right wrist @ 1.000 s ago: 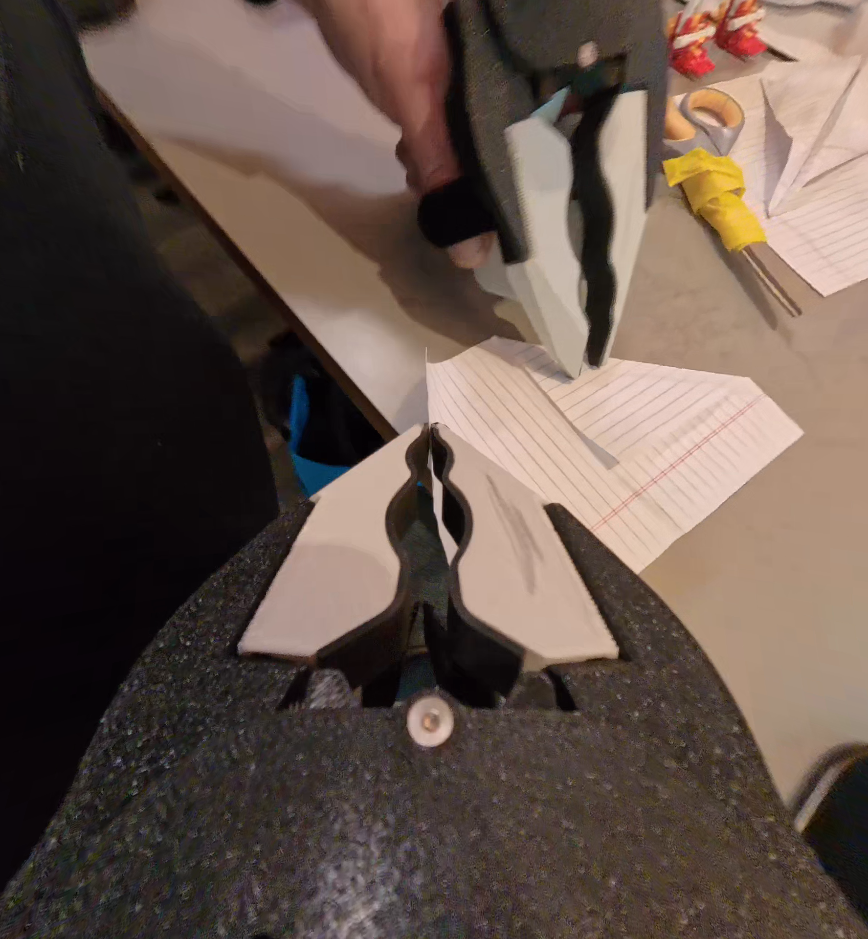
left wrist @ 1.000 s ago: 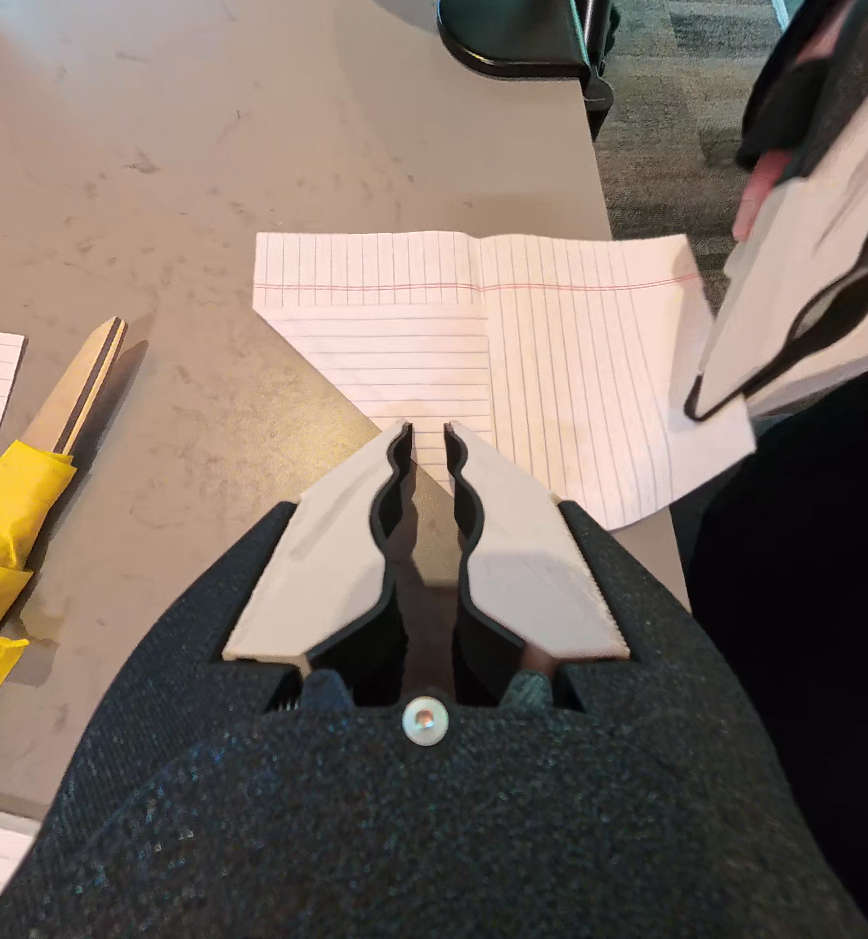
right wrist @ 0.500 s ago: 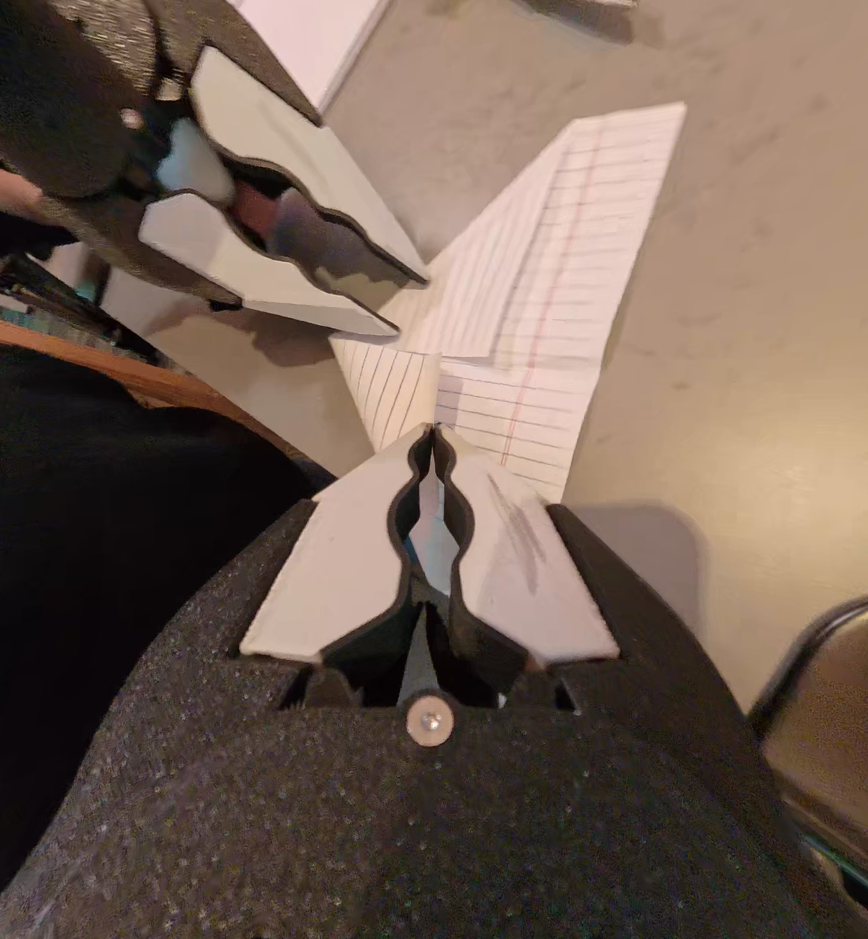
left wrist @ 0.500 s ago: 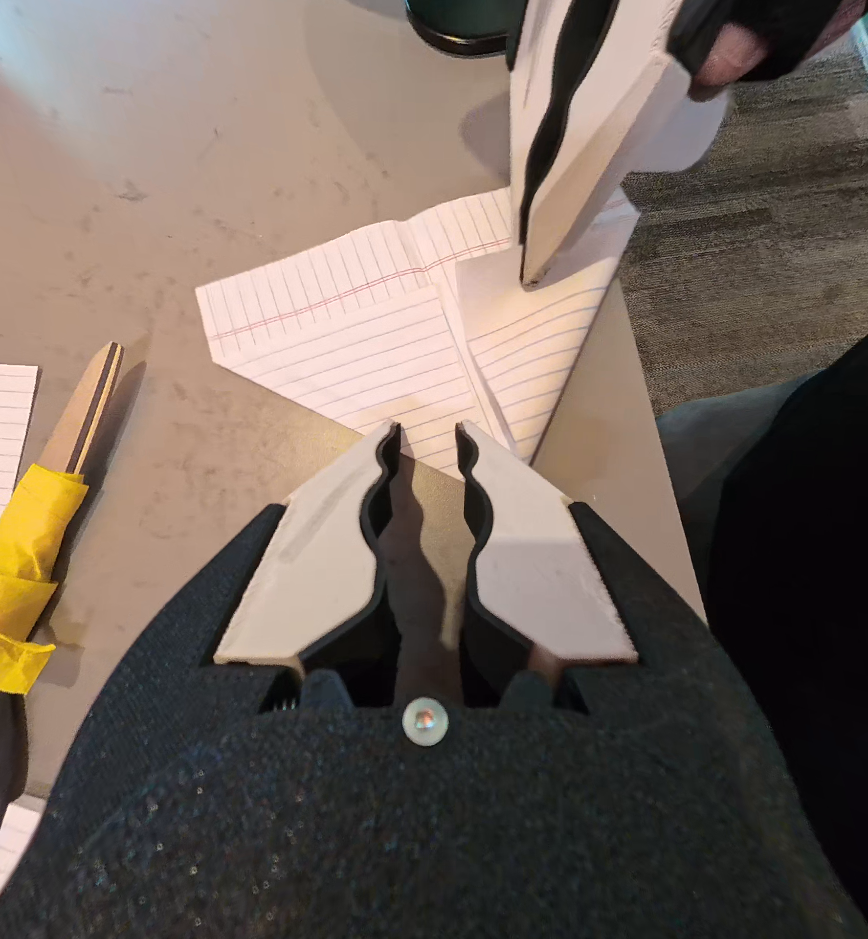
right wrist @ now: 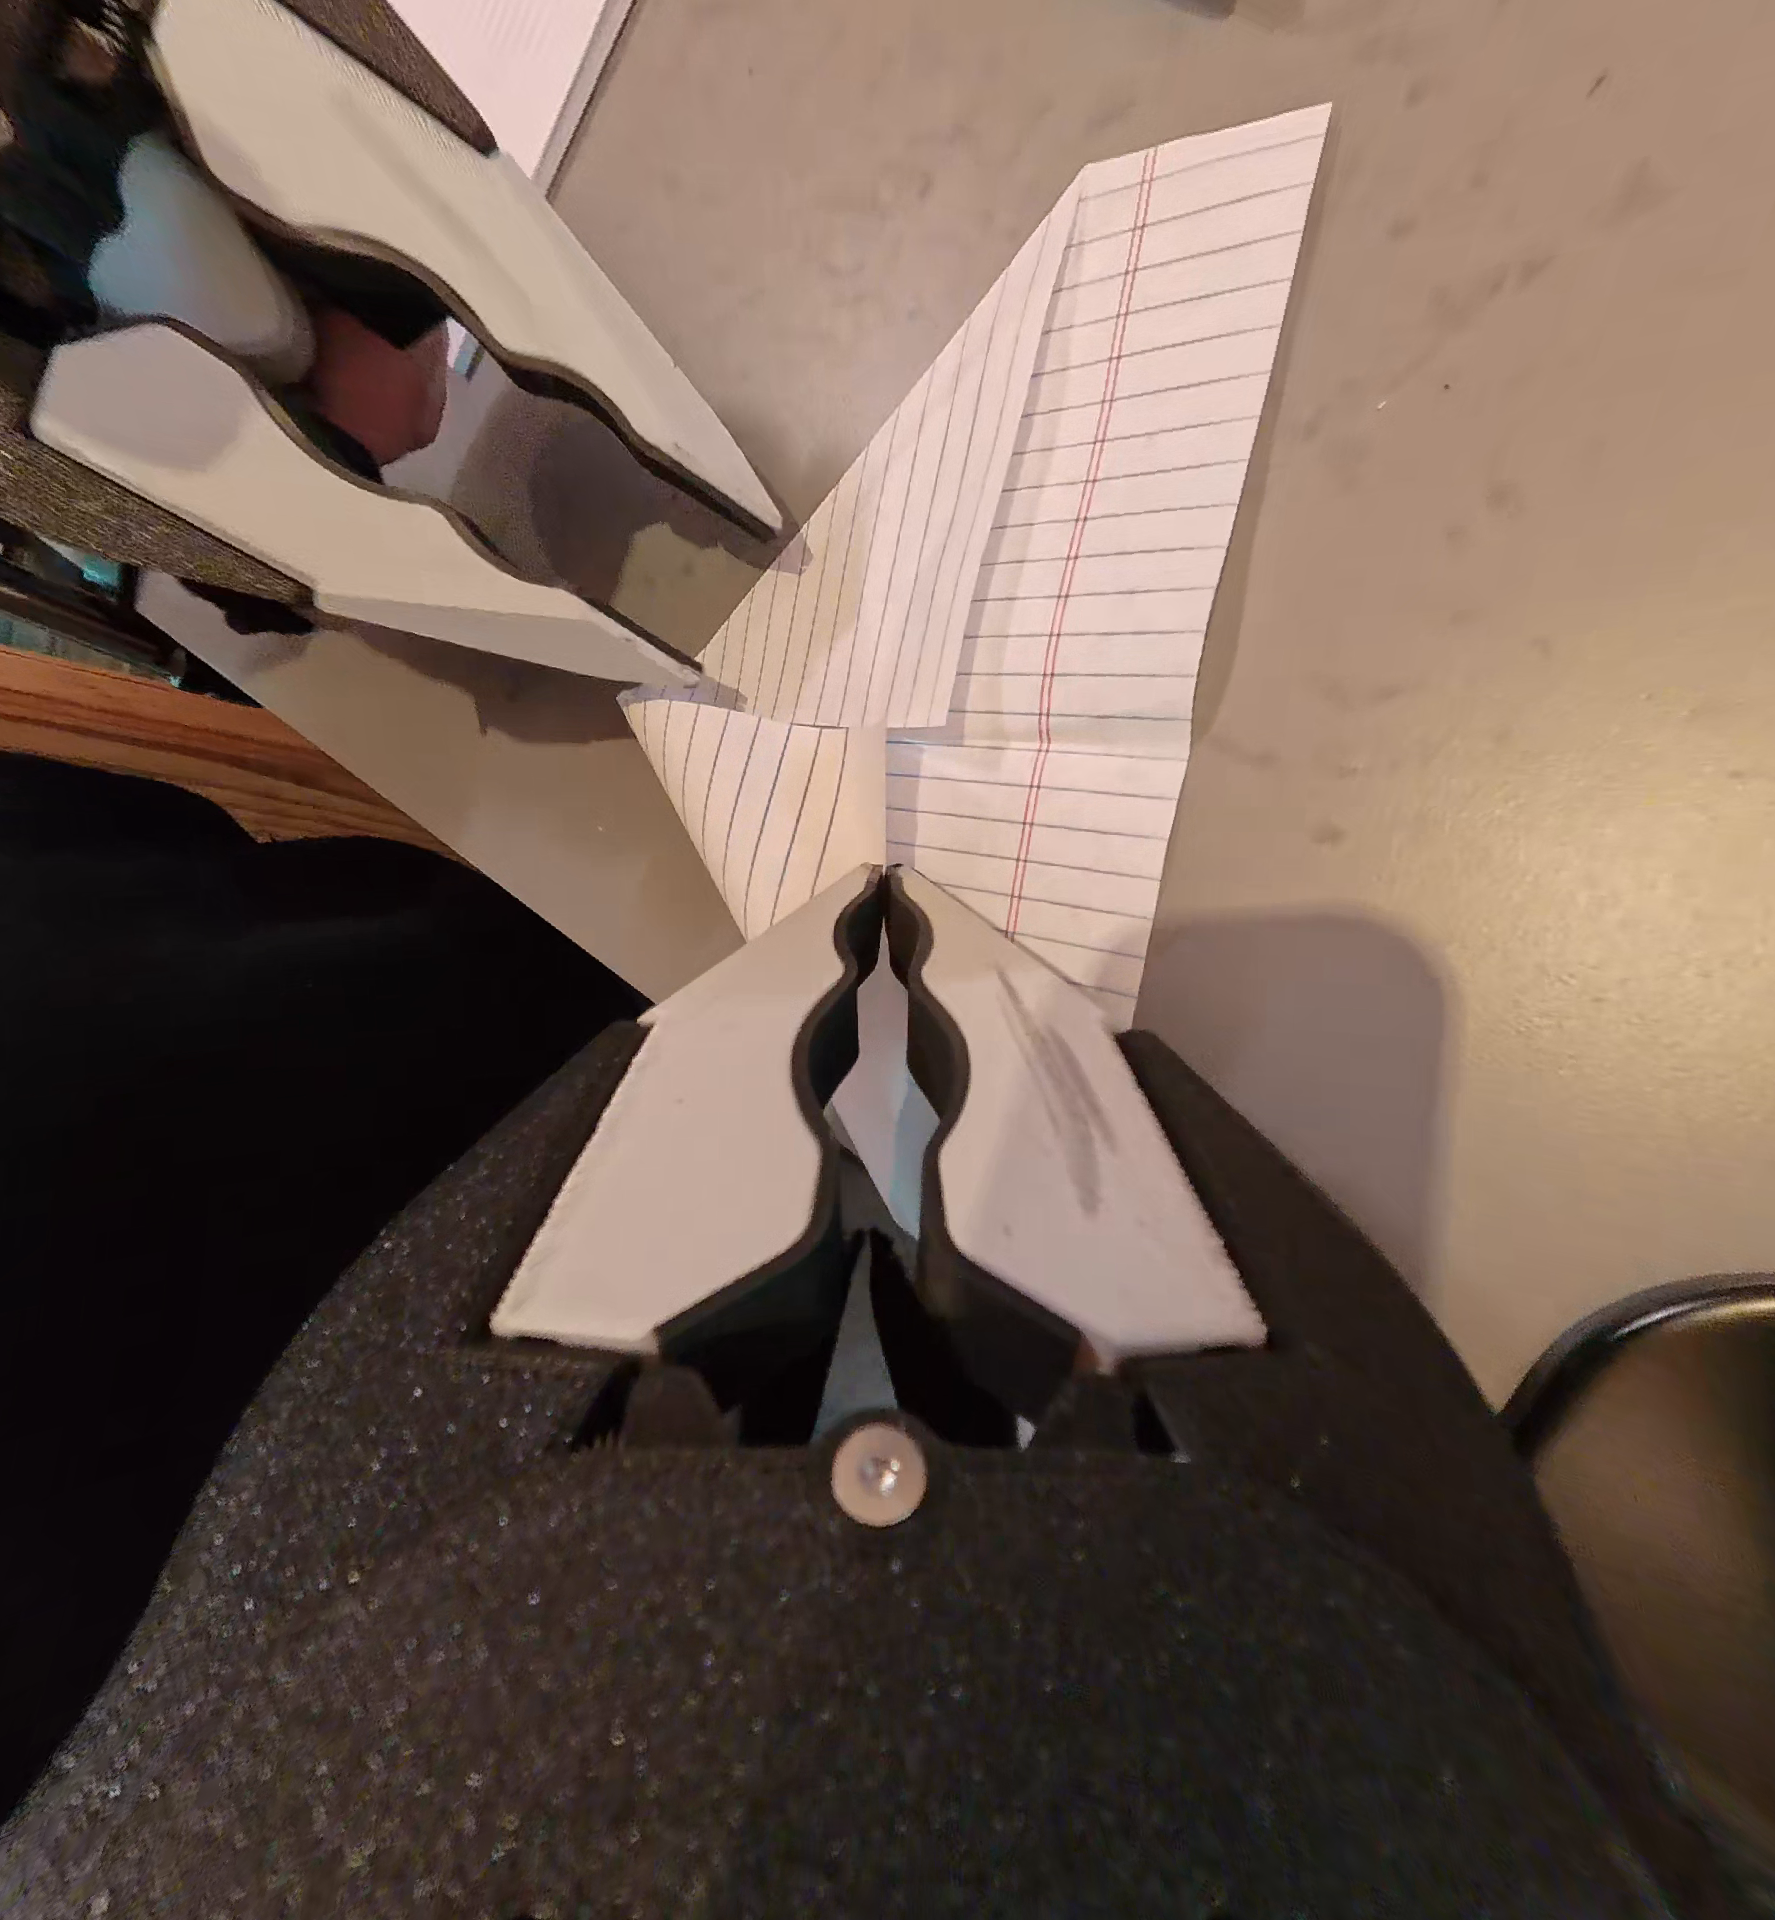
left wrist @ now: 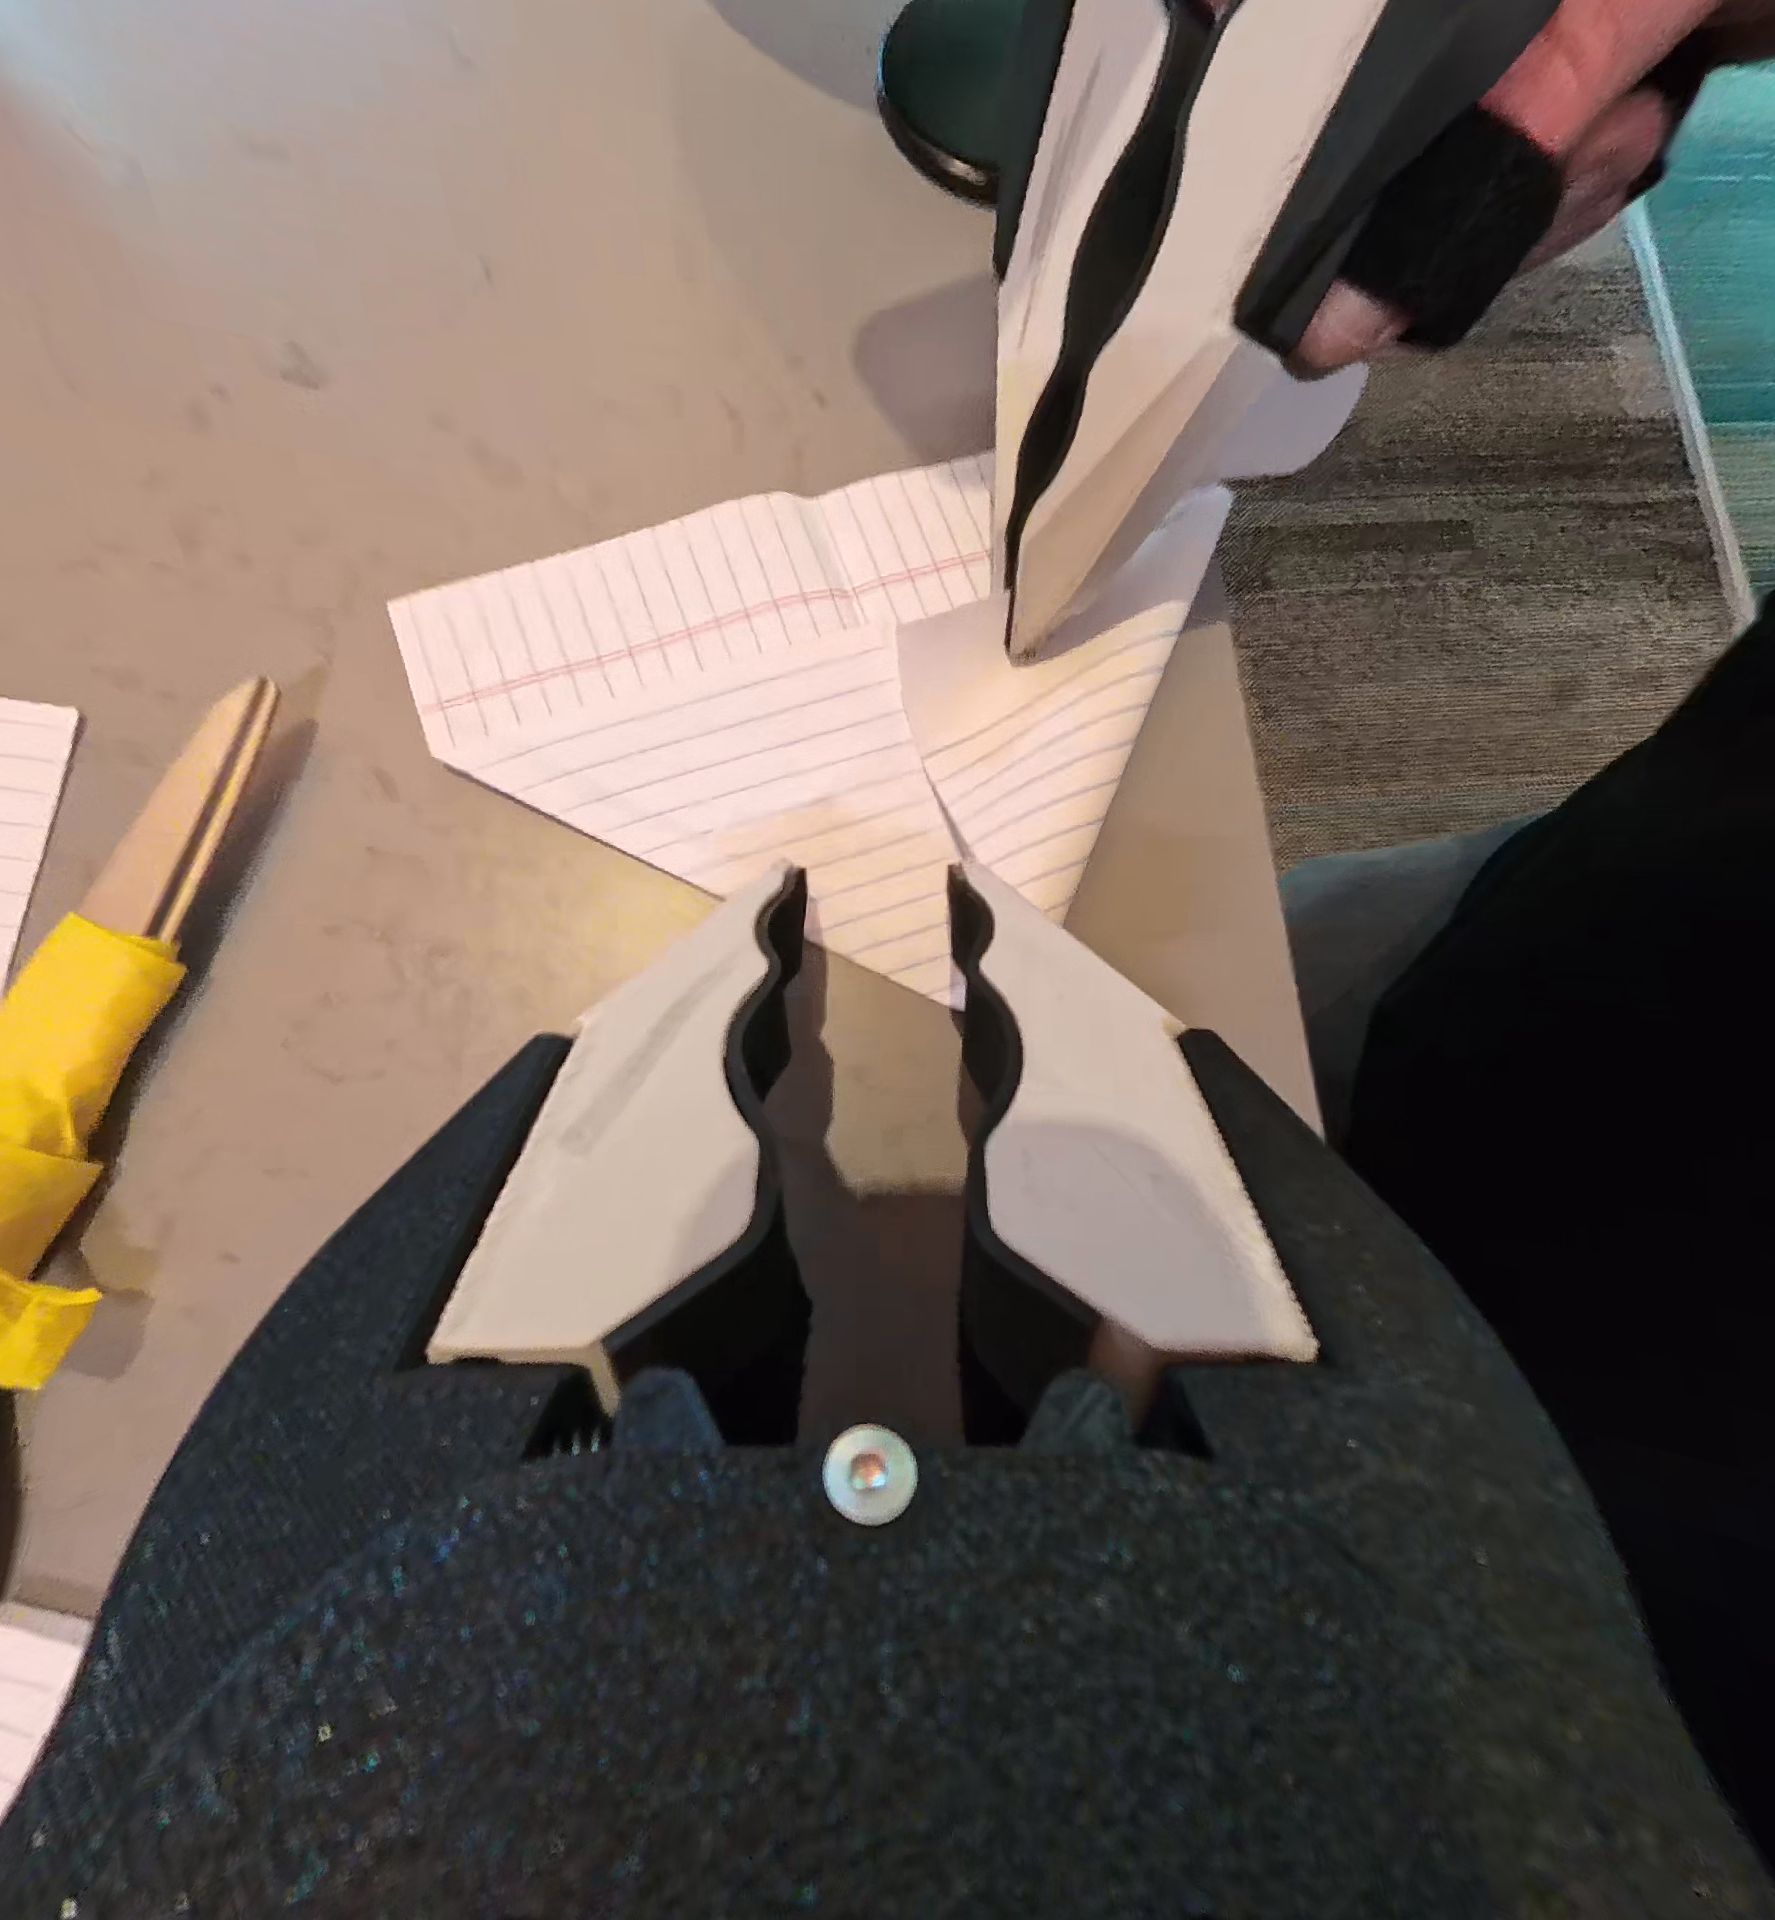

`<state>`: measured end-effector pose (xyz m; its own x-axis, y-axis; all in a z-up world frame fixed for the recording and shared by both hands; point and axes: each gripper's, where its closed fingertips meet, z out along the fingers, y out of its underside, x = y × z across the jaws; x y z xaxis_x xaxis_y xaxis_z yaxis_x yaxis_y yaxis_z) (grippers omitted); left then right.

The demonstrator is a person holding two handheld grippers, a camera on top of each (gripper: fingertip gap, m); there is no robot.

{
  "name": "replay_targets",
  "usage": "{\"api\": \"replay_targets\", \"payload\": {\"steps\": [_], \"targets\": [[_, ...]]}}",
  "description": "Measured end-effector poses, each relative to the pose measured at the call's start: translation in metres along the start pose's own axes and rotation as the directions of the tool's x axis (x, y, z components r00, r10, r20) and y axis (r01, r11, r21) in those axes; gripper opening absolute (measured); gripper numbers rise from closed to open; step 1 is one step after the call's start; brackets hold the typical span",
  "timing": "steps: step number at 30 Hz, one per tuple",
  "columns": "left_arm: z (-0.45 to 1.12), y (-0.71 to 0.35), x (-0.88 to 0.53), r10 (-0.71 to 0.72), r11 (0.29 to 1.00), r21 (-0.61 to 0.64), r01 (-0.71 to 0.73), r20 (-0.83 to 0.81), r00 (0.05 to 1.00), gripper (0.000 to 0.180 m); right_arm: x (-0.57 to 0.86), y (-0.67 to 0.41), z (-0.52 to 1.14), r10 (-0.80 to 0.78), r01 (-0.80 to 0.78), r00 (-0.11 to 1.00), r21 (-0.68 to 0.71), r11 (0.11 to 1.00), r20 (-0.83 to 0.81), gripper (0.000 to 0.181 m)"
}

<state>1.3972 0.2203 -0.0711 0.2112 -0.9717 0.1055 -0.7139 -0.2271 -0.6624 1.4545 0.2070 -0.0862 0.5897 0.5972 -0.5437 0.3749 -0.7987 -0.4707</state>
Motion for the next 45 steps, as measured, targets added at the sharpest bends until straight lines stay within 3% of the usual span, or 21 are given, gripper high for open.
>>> {"api": "replay_targets", "payload": {"steps": [4, 10, 18, 26, 45], "targets": [[-0.005, -0.023, 0.006, 0.044, 0.998, 0.055, -0.041, -0.061, 0.997, 0.025, 0.000, 0.000, 0.000, 0.008, -0.008, 1.000, -0.005, 1.000, 0.006, 0.000], [0.021, -0.005, 0.005, 0.165, 0.985, -0.042, -0.167, -0.037, 0.986, 0.024, 0.001, 0.000, -0.001, 0.049, -0.050, 0.998, 0.010, 0.999, 0.026, 0.000], [0.024, -0.005, 0.004, 0.174, 0.985, -0.013, -0.174, 0.015, 0.985, 0.022, 0.000, -0.006, -0.002, 0.039, -0.039, 0.999, 0.039, 0.998, 0.013, 0.007], [0.025, -0.005, 0.004, 0.182, 0.983, -0.022, -0.182, 0.014, 0.983, 0.022, 0.002, -0.014, 0.000, -0.014, 0.014, 1.000, 0.044, 0.999, -0.013, 0.000], [0.025, -0.007, 0.001, 0.089, 0.995, -0.047, -0.088, 0.015, 0.996, 0.020, 0.006, -0.014, 0.000, 0.087, -0.086, 0.996, 0.067, 0.994, -0.006, 0.000]]}}
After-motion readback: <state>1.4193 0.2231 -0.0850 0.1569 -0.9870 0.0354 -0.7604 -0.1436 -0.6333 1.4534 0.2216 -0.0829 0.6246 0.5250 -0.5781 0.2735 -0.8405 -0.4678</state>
